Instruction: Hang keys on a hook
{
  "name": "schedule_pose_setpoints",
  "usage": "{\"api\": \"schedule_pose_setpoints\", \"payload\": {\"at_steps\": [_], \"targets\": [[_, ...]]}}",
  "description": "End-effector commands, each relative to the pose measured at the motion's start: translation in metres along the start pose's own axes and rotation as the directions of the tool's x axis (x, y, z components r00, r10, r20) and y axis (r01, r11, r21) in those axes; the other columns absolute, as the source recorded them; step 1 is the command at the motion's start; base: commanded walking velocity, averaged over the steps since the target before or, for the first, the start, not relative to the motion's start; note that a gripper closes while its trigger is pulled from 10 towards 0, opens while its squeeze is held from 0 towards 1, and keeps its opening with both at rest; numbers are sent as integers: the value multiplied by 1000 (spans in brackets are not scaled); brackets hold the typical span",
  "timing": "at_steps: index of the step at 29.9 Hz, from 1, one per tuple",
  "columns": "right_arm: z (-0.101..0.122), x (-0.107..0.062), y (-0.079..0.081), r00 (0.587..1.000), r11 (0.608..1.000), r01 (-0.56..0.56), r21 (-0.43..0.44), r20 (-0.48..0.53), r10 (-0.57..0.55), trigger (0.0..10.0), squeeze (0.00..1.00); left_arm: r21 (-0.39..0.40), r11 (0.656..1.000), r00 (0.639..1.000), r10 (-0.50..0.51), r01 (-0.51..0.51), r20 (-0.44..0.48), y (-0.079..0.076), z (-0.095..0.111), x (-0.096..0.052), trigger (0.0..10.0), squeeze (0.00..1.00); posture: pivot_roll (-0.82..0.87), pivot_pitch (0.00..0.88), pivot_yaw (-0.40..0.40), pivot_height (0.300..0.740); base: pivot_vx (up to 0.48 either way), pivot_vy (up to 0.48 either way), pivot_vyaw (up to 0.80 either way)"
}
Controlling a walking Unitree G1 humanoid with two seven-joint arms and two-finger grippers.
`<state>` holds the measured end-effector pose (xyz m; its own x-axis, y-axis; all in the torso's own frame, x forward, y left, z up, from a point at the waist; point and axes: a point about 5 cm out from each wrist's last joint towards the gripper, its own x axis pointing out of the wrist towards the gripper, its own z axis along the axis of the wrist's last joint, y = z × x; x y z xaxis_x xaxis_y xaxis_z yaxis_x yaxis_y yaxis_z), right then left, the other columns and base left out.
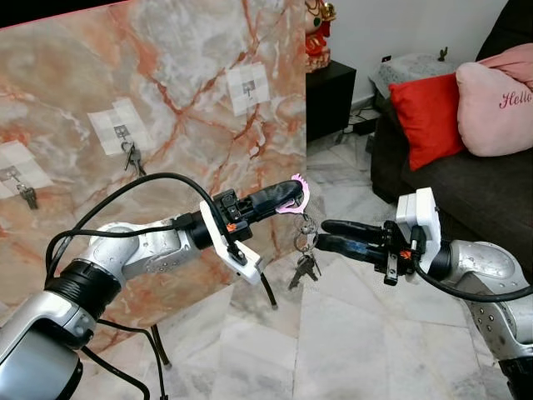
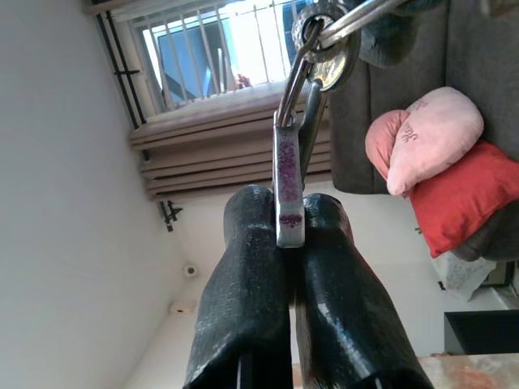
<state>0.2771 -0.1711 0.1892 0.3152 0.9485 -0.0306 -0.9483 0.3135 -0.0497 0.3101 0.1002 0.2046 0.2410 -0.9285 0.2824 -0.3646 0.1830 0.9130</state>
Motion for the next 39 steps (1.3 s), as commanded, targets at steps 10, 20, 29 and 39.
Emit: {"api": "schedule_pose_setpoints", "payload": {"at_steps": [10, 20, 29, 39], "targets": [[-5, -8, -3, 998, 999, 32, -37, -54, -34, 10000, 0, 5, 1000, 999, -20, 20, -28, 0, -4, -2, 10000, 0, 45, 13, 84, 740, 0, 0, 0], [3, -2, 1, 999, 1000, -14, -20, 32, 15, 10000, 0, -5, 1000, 999, -25, 25, -35, -1, -5, -2, 10000, 0, 50, 14, 85, 740, 0, 0, 0], [-1, 1, 2, 999, 1000, -24, -11, 27, 24, 10000, 0, -8, 1000, 999, -17, 17, -37, 1, -5, 0, 10000, 0, 52, 17, 83, 740, 0, 0, 0], [-4, 6, 0, 1000, 1000, -9, -18, 20, 10, 10000, 0, -24, 1000, 1000, -12, 11, -25, 1, -1, 2, 10000, 0, 56, 15, 82, 740, 0, 0, 0]]}}
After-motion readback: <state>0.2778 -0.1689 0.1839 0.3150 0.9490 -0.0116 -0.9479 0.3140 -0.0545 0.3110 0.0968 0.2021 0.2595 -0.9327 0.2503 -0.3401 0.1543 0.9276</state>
